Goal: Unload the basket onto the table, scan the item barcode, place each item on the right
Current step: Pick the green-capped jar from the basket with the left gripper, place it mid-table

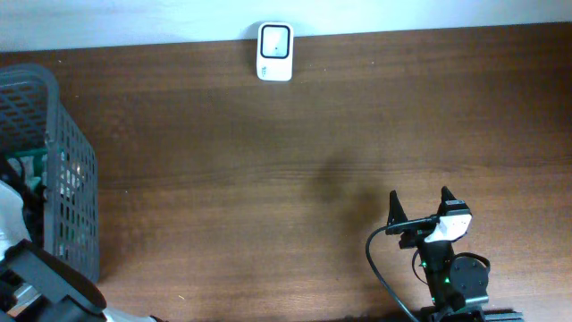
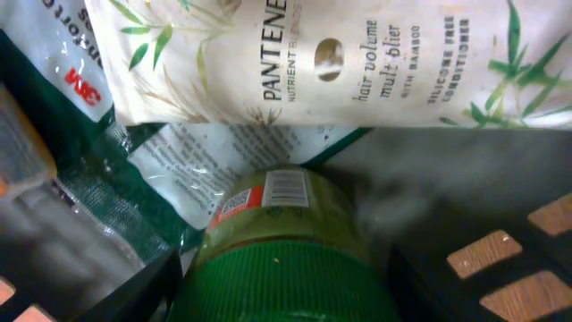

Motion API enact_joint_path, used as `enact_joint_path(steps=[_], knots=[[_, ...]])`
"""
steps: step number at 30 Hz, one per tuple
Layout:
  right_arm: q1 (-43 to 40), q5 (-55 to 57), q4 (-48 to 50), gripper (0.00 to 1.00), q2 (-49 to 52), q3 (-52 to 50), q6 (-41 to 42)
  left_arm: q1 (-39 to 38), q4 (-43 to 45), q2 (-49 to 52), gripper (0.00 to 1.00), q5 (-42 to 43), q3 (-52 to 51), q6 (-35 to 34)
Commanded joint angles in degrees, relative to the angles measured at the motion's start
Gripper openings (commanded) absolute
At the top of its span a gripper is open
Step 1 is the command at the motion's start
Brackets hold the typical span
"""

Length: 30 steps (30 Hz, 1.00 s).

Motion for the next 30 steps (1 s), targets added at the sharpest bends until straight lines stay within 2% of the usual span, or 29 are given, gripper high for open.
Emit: enact_joint_path(steps=[1,3,6,8,9,11,15,16,18,22,23,27,29,30], knots=[[-0.3,-0.1,-0.2,0.98,-0.4,-0.4,0.2,-0.2,-4.2,0.1,0.54,0.1,11.4,0.3],[-0.3,-0.1,-0.2,0.98,-0.4,-0.4,0.2,-0.2,-9.4,0.0,0.54,0.7,25.4,0.3],[-0.3,-0.1,-0.2,0.98,-0.4,-0.4,0.2,-0.5,-15.4,-0.6,0.53,10.4,45.2,0.3],[-0.3,-0.1,-0.2,0.98,-0.4,-0.4,0.2,-3.7,-18.5,-2.5,0.54,18.4,56.1,2.8],[-0.3,-0.1,-0.2,0.98,-0.4,-0.4,0.2,-6.9,-19.8,-3.8,0.55,18.9,58.8,2.9],[-0.3,-0.1,-0.2,0.98,-0.4,-0.4,0.2,-15.7,-21.0,-6.2,0.56,18.4,59.3,2.9],[-0.3,-0.1,-0.2,0.98,-0.4,-0.4,0.2,-37.3,-24.6,-4.1,0.56,14.8,56.3,4.0],[-0.3,-0.1,-0.2,0.98,-0.4,-0.4,0.2,-43.9,-24.7,-2.3,0.56,12.2,53.3,4.0],[-0.3,-0.1,-0.2,0.98,-0.4,-0.4,0.2,-51.0,-23.8,1.0,0.58,11.8,48.5,4.0],[-0.3,-0.1,-0.2,0.98,-0.4,-0.4,0.2,-60.8,-16.5,11.8,0.59,11.8,40.6,3.9],[-0.3,-0.1,-0.2,0.98,-0.4,-0.4,0.2,-63.7,-14.3,17.4,0.59,11.8,40.4,3.9],[-0.3,-0.1,-0.2,0.98,-0.4,-0.4,0.2,-67.8,-9.0,28.7,0.62,11.7,40.4,4.0],[-0.3,-0.1,-0.2,0.98,-0.4,-0.4,0.2,-68.5,-9.0,31.3,0.63,11.6,40.4,4.0],[-0.3,-0.1,-0.2,0.98,-0.4,-0.4,0.2,-68.6,-8.8,32.3,0.68,11.0,40.4,4.0]])
